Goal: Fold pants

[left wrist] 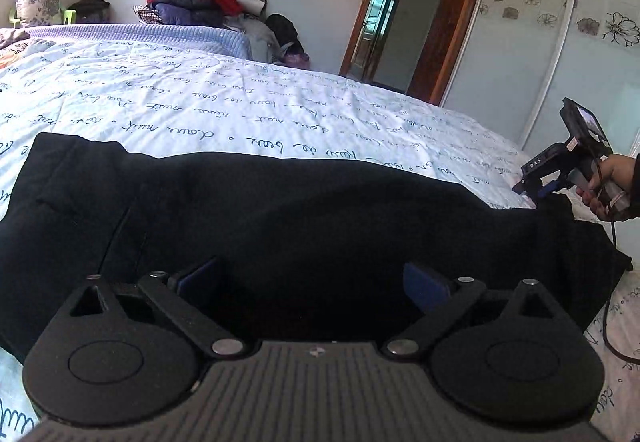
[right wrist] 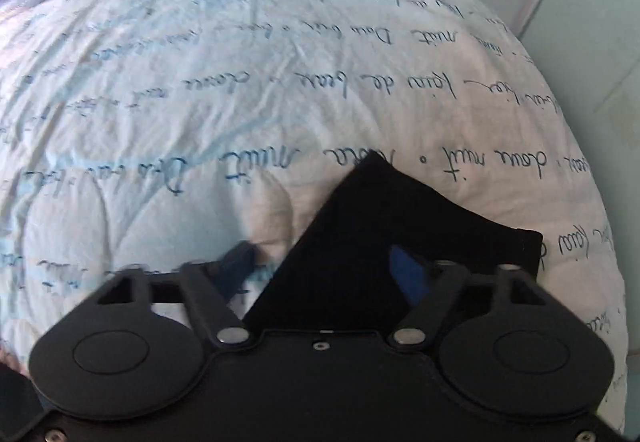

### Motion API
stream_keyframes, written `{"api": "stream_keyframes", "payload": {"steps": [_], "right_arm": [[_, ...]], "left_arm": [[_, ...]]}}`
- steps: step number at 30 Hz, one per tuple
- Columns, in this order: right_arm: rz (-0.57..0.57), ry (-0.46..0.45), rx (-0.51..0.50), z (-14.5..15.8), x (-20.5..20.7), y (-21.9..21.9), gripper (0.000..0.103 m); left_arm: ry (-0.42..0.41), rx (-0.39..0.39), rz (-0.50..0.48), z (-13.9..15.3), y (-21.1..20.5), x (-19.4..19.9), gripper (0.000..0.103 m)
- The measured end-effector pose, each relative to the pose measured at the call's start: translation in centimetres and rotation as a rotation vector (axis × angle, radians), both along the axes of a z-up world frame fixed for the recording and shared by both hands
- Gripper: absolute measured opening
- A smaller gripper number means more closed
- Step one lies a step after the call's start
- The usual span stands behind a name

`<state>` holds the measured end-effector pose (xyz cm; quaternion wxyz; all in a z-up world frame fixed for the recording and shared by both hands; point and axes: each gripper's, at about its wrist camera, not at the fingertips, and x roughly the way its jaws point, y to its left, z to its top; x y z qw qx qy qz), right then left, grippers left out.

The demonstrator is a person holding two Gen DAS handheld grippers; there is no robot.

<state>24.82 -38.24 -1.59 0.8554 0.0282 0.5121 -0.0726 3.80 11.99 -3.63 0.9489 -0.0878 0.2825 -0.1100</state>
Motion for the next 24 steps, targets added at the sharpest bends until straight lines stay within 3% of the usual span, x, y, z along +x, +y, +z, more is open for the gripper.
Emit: {"api": "stream_keyframes", "payload": {"steps": [3,6,9,12,19,21,24], "right_arm": [[-0.025,-0.029,0.085,1.3,-0.9,-1.0,0.007],[-0.096,-0.072,0.2,1.7,-2.4,-3.0,0.007],[-0.137,-0.172,0.333,1.8,-3.1,-3.7,0.006],[-0.138,-0.272,0.393,3.7,-4.6,-4.1,0.005],[-0.163,-0.486,0.503,8.7,-15.5,-8.2,0.005],[-0.205,-0.522,0.535,8.5,-19.3,-10.1,0.005],[-0.298,-0.512,0.573,5.2,-23.6,-12.5,0.005]], "left_arm": [[0.001,-0.005,-0.004,0.0,0.0,0.0,0.102],[-0.001,-0.006,-0.005,0.1,0.0,-0.1,0.102],[0.001,-0.01,-0.005,0.1,0.0,0.0,0.102],[0.007,-0.013,-0.013,0.1,0.1,0.1,0.102],[0.011,0.034,-0.014,0.1,-0.6,0.1,0.102],[0.012,0.047,-0.014,0.0,-0.8,0.1,0.102],[0.015,0.068,-0.013,0.0,-1.0,0.2,0.102]]}}
